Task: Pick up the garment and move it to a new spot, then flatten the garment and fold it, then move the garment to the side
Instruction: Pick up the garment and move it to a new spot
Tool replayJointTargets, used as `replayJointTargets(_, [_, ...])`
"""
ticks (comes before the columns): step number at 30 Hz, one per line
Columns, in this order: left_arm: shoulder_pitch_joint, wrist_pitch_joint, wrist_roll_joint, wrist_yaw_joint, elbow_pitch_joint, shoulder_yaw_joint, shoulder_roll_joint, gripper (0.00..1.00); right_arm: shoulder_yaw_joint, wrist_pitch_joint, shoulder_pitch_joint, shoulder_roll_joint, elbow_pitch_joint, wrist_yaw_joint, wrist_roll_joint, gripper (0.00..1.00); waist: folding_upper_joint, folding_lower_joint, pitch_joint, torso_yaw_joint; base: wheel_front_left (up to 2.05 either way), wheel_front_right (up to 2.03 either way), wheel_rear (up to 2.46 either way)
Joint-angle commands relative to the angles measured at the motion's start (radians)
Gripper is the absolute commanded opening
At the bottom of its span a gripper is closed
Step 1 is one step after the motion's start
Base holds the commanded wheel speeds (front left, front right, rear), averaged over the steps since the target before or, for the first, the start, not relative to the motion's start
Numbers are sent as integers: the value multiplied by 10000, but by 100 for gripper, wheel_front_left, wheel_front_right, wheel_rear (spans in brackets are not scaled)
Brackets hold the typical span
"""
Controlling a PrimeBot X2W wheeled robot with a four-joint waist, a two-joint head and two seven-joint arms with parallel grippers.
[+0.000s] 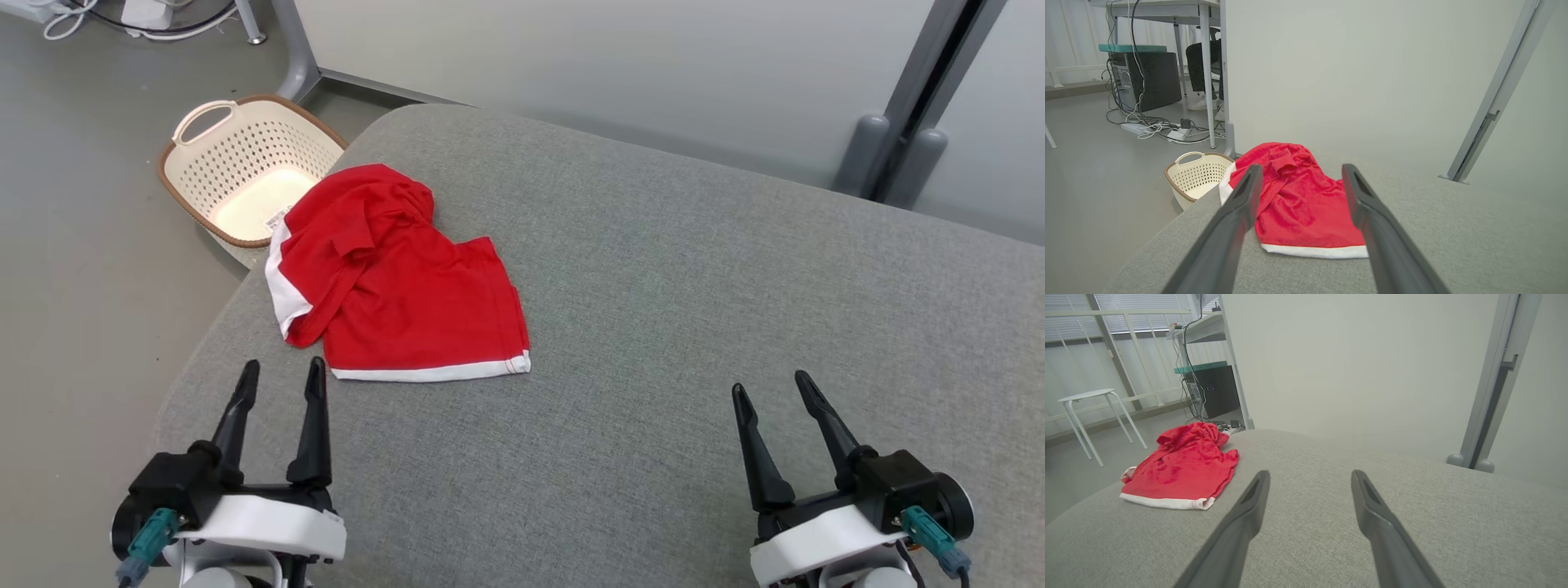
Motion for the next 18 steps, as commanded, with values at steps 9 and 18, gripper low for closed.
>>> replayJointTargets(9, [-1155,0,280,-448,851,753,223,100,-535,-57,-527,-27,-234,-18,-342,100,-1,0,918,-647,0,0,0])
replayJointTargets(18, [-3838,945,-37,-686,3654,643,1333,100,-1281,264,-1186,-304,-926,-18,-416,100,-1,0,2239,-1446,0,0,0])
